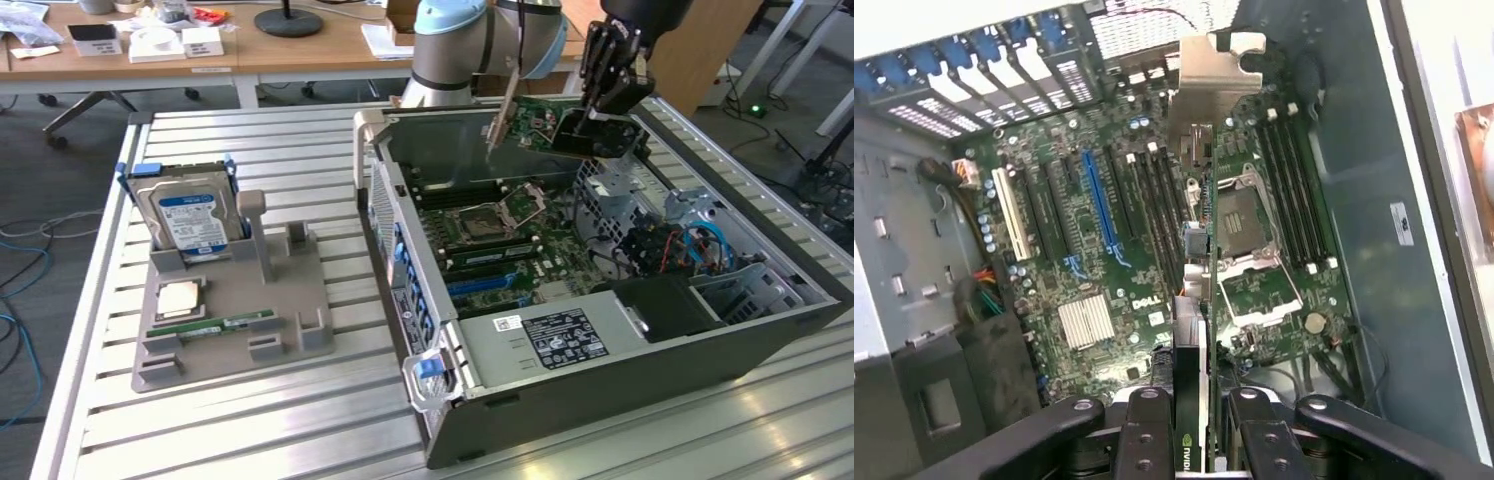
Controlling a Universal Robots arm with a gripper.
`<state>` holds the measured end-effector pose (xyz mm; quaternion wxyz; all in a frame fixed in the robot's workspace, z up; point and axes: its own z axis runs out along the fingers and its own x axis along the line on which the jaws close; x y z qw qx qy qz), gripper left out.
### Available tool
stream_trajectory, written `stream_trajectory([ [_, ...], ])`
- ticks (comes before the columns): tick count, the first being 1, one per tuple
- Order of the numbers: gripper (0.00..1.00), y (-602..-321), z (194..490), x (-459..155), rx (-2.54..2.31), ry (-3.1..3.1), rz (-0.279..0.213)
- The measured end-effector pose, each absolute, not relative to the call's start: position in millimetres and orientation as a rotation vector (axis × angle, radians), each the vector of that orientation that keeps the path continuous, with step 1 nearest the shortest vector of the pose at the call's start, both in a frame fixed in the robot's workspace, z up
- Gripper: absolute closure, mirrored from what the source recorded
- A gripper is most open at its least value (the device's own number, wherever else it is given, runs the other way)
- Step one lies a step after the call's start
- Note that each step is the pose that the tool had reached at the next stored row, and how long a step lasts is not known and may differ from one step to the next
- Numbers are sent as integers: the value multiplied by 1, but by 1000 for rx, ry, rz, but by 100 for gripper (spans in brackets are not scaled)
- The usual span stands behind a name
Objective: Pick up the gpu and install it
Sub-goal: 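Insert the gpu into the slot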
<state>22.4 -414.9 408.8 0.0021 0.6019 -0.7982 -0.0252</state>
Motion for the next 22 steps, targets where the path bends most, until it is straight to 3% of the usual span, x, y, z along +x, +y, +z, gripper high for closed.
stream_trajectory([
  [22, 74, -415, 408, 22, 2269, -2153, -77],
])
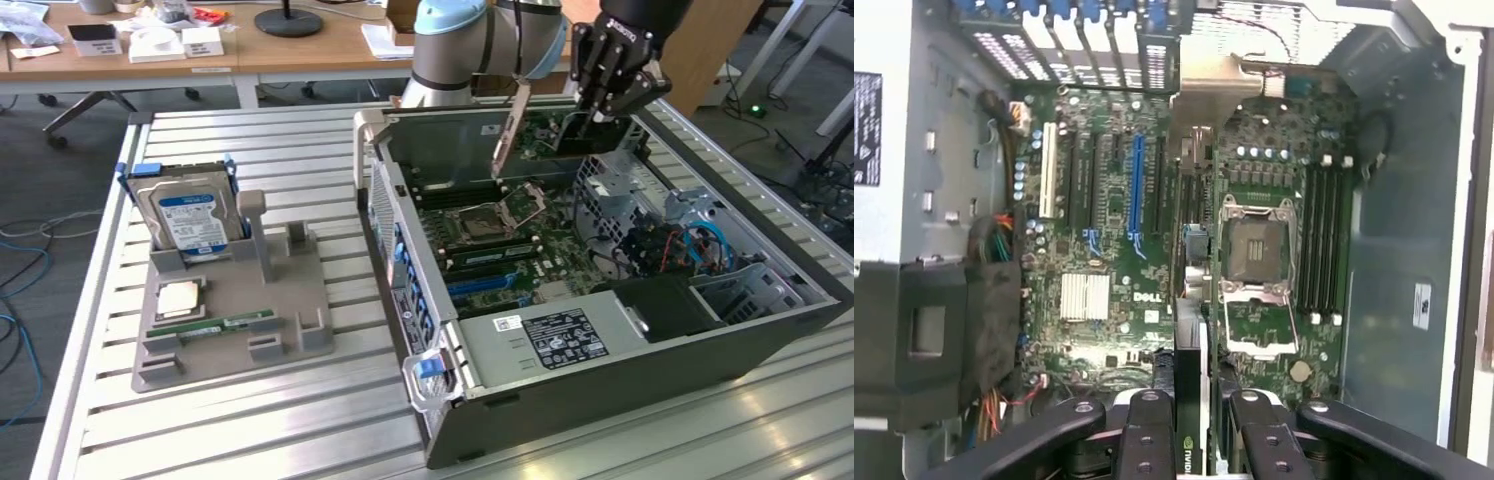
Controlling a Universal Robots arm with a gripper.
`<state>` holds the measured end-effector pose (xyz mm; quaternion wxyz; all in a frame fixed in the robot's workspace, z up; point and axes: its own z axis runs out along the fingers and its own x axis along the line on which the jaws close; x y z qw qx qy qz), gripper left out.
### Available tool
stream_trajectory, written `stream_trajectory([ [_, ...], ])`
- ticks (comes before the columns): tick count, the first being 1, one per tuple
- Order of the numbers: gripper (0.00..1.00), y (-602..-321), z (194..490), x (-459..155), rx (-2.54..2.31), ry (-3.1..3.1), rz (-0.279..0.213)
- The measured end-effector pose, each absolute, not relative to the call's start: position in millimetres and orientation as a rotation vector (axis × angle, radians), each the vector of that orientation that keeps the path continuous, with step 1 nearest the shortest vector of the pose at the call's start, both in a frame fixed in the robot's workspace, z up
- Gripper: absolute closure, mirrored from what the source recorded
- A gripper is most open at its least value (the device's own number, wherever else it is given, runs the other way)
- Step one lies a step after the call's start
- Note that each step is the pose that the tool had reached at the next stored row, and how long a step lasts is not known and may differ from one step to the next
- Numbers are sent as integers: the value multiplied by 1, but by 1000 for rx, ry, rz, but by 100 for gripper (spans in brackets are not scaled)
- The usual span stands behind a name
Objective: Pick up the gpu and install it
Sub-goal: 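Insert the gpu into the slot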
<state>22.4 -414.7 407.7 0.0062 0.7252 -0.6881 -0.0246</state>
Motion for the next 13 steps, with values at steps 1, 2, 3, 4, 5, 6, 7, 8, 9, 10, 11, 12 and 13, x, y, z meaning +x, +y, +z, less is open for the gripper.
stream_trajectory([
  [1, 74, -415, 408, 22, 2285, -2136, -77],
  [2, 74, -415, 408, 22, 2301, -2119, -77],
  [3, 74, -415, 408, 22, 2316, -2102, -76],
  [4, 74, -415, 407, 22, 2331, -2084, -76],
  [5, 74, -415, 407, 22, 2346, -2067, -76],
  [6, 74, -415, 407, 22, 2361, -2049, -76],
  [7, 74, -415, 407, 22, 2376, -2031, -76],
  [8, 74, -415, 407, 22, 2384, -2021, -76],
  [9, 74, -415, 407, 22, 2385, -2020, -76],
  [10, 74, -415, 407, 22, 2385, -2020, -76],
  [11, 74, -415, 407, 22, 2385, -2020, -76],
  [12, 74, -415, 407, 22, 2385, -2020, -76],
  [13, 74, -415, 407, 22, 2384, -2021, -76],
])
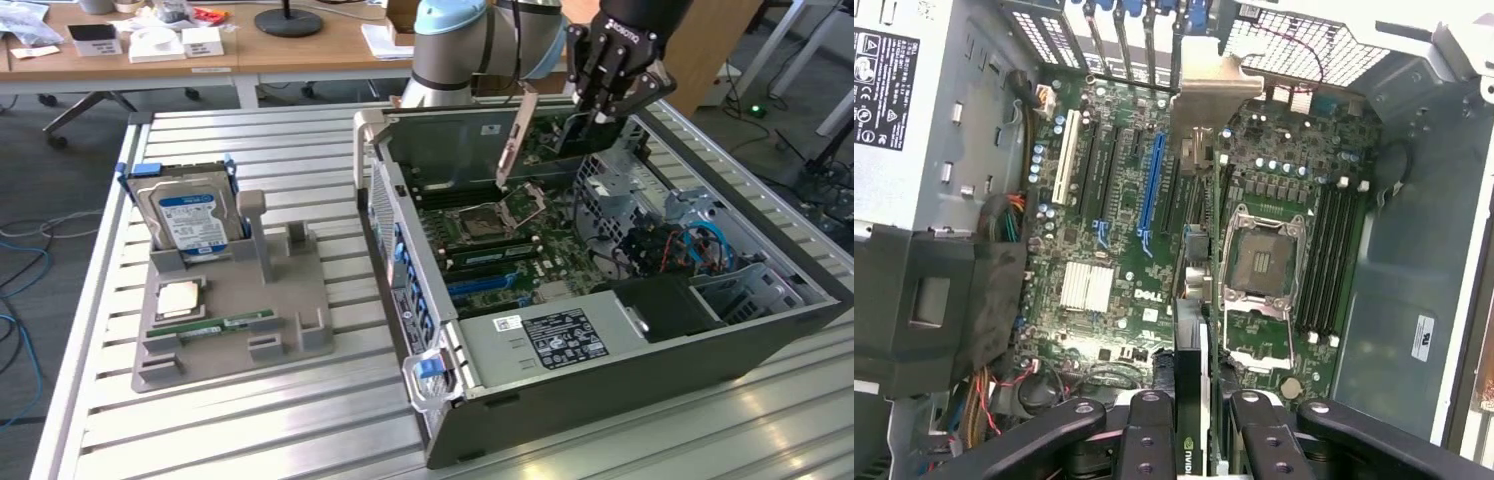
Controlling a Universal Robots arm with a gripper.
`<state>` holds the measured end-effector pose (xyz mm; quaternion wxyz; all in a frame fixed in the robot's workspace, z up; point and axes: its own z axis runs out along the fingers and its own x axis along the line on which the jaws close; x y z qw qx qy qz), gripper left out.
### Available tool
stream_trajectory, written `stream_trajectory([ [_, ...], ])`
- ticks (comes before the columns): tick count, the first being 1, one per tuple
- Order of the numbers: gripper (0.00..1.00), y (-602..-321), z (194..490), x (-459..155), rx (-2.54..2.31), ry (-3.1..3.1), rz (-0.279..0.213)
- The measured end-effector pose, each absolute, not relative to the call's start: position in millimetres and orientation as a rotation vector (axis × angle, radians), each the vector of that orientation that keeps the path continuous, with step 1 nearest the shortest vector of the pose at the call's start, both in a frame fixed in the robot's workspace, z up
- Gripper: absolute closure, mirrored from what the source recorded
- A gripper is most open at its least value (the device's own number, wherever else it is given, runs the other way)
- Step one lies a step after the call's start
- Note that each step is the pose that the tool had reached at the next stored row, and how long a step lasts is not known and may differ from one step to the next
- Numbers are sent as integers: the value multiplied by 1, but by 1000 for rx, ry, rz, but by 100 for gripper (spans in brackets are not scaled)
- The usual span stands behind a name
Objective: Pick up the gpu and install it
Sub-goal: 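Insert the gpu into the slot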
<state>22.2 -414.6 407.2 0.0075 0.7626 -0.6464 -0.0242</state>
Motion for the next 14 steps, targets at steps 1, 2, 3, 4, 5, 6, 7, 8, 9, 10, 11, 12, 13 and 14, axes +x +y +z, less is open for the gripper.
stream_trajectory([
  [1, 74, -415, 407, 22, 2382, -2024, -75],
  [2, 74, -415, 407, 21, 2377, -2030, -75],
  [3, 74, -415, 407, 20, 2371, -2038, -75],
  [4, 74, -415, 406, 19, 2363, -2048, -75],
  [5, 74, -415, 406, 18, 2354, -2058, -75],
  [6, 74, -415, 406, 17, 2343, -2072, -75],
  [7, 74, -415, 405, 17, 2329, -2088, -75],
  [8, 74, -415, 405, 17, 2315, -2104, -75],
  [9, 74, -415, 404, 17, 2302, -2118, -75],
  [10, 74, -415, 404, 17, 2291, -2130, -75],
  [11, 74, -415, 403, 16, 2283, -2140, -75],
  [12, 74, -415, 402, 16, 2275, -2149, -75],
  [13, 74, -415, 401, 15, 2268, -2156, -75],
  [14, 74, -415, 400, 15, 2263, -2162, -75],
])
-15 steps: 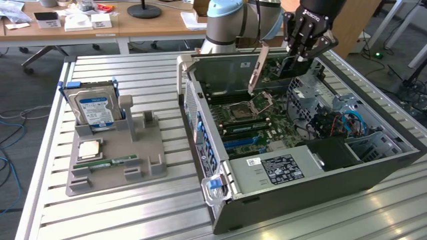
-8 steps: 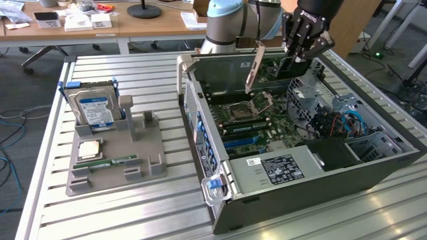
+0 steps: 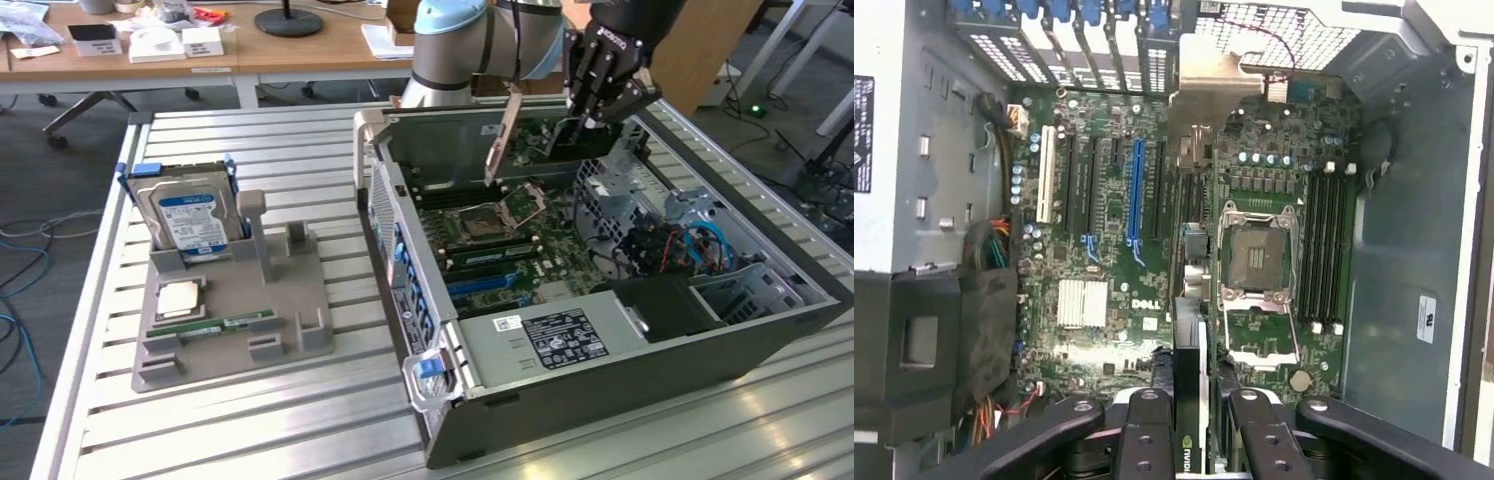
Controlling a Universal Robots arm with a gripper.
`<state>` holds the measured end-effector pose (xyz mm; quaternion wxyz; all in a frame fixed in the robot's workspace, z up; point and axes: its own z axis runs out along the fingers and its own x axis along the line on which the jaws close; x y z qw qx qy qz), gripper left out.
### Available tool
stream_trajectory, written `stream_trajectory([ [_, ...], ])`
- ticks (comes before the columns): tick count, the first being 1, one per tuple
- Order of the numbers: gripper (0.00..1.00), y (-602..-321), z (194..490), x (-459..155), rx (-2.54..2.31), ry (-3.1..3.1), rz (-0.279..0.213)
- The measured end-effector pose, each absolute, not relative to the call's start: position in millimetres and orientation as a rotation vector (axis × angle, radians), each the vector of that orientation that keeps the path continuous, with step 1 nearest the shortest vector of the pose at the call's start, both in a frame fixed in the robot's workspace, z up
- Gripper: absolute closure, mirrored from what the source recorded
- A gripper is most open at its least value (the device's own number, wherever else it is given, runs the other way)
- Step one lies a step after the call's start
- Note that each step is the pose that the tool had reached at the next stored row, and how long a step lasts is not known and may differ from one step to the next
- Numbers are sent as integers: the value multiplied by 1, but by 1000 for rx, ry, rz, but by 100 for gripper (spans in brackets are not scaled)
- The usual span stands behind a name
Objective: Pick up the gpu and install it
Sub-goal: 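Insert the gpu into the slot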
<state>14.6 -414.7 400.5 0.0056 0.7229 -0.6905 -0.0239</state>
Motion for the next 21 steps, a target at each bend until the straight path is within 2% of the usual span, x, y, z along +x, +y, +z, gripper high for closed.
stream_trajectory([
  [14, 74, -415, 394, 10, 2258, -2179, -73],
  [18, 74, -415, 393, 9, 2277, -2196, -32],
  [21, 74, -415, 391, 8, 2281, -2199, -24],
])
